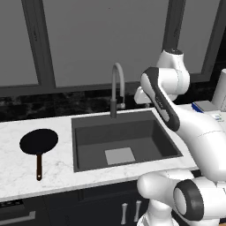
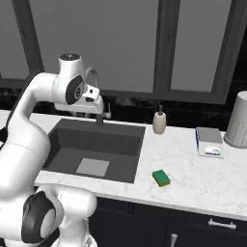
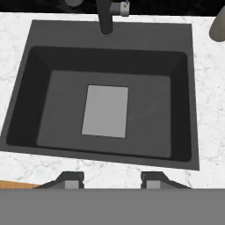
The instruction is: Pick the pan and sponge and place them into the sink. Then turn on the water.
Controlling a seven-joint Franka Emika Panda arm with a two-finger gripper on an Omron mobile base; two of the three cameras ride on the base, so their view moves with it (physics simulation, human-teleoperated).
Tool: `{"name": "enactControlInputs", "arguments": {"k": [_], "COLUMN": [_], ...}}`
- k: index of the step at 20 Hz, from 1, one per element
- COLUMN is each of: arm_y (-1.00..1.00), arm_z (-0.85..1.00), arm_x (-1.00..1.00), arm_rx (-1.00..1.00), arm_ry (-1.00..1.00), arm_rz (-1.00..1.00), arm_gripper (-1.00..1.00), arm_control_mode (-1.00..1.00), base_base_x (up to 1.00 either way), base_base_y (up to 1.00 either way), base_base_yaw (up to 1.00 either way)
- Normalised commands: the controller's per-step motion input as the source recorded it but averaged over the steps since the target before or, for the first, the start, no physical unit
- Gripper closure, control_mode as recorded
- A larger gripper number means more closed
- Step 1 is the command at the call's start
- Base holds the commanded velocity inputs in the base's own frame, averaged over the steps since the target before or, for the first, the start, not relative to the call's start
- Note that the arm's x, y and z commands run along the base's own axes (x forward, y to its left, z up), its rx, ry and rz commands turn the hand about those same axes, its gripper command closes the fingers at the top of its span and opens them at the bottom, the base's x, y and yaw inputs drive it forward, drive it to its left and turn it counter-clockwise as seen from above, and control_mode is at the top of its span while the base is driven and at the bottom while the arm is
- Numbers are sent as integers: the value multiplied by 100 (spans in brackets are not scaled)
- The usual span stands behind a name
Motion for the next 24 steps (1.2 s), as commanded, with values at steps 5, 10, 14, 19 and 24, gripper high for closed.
{"name": "enactControlInputs", "arguments": {"k": [5,10,14,19,24], "arm_y": [55,100,100,66,79], "arm_z": [-28,-28,-16,-8,-31], "arm_x": [-34,-73,-28,3,13], "arm_rx": [0,0,-3,-5,-8], "arm_ry": [-2,-11,6,31,8], "arm_rz": [1,13,16,8,2], "arm_gripper": [-100,-100,-100,-100,-100], "arm_control_mode": [-100,-100,-100,-100,-100], "base_base_x": [0,0,0,0,0], "base_base_y": [0,0,0,0,0], "base_base_yaw": [0,0,0,0,0]}}
